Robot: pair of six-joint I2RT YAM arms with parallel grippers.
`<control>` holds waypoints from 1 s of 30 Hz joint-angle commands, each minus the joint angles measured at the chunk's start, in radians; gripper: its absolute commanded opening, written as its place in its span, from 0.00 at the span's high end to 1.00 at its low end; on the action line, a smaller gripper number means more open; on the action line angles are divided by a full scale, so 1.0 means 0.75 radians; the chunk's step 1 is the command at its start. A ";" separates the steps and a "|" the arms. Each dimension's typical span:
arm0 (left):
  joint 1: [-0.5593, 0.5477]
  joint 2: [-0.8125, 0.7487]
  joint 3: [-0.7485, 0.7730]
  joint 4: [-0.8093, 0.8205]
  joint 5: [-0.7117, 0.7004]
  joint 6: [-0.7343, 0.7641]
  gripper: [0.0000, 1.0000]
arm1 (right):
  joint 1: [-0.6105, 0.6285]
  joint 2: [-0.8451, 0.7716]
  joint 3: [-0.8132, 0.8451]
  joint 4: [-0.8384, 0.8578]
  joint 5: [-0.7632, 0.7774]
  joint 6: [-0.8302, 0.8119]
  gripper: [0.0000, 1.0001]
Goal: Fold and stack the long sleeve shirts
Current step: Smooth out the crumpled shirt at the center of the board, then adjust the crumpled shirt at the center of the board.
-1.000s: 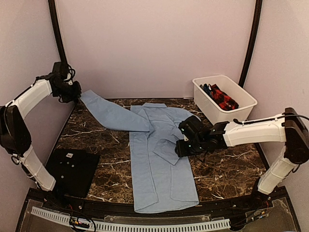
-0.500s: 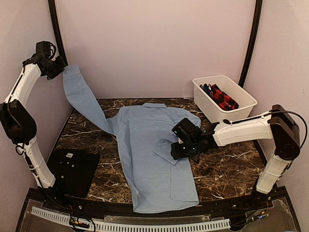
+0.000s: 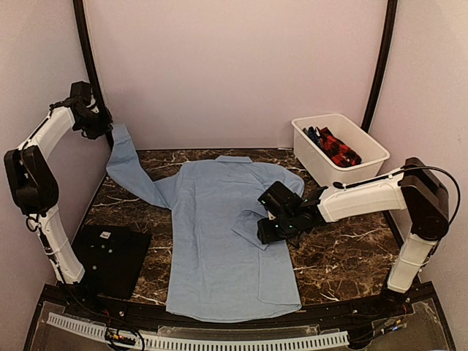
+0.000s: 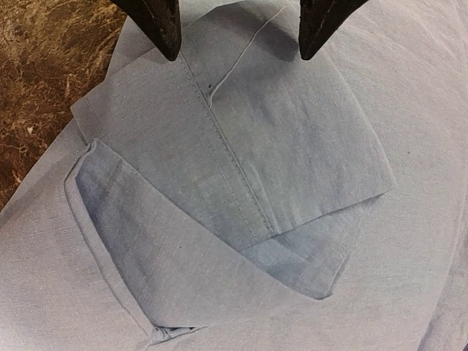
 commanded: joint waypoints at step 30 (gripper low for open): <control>-0.577 0.036 -1.021 0.512 0.189 -0.238 1.00 | -0.005 -0.033 0.048 -0.024 0.055 0.015 0.48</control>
